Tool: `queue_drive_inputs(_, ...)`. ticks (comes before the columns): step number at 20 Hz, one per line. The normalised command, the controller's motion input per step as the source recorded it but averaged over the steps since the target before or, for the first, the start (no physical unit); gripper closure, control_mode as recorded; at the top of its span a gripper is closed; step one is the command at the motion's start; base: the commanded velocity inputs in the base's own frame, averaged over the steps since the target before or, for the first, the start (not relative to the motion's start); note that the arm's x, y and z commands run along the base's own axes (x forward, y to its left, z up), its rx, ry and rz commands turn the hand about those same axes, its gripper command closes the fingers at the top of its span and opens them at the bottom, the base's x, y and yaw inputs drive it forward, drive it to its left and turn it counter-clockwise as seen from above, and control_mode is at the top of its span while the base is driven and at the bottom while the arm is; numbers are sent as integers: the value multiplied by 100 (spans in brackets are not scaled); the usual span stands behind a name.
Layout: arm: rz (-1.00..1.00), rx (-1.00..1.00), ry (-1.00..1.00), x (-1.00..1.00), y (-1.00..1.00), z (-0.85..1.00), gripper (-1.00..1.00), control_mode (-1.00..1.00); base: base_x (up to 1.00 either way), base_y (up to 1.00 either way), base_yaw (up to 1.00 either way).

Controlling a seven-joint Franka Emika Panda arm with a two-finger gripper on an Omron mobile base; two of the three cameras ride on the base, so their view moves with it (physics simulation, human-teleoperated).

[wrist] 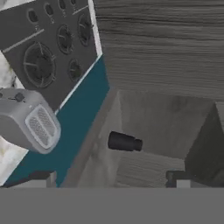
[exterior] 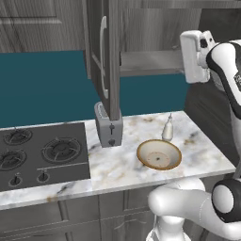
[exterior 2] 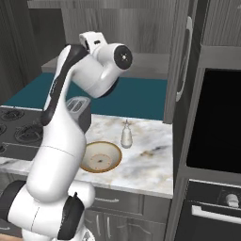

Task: Retrieve the bottle and the shaker from the cabinet and place them next to the mixing bowl on the counter. Then add garlic from the fridge to the mixing bowl.

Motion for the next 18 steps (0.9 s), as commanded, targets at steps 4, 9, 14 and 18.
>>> queue_drive_inputs(4, 21, -44, -49, 0, 45, 0, -100, -100, 0, 0, 0)
queue_drive_inputs(9, 22, -41, -26, 0, 33, 9, -100, -100, 0, 0, 0)
queue_drive_inputs(14, 26, -31, -17, 0, 0, 26, -100, -100, 0, 0, 0)
queue_drive_inputs(18, 16, -25, -43, 0, 1, 11, -100, -100, 0, 0, 0)
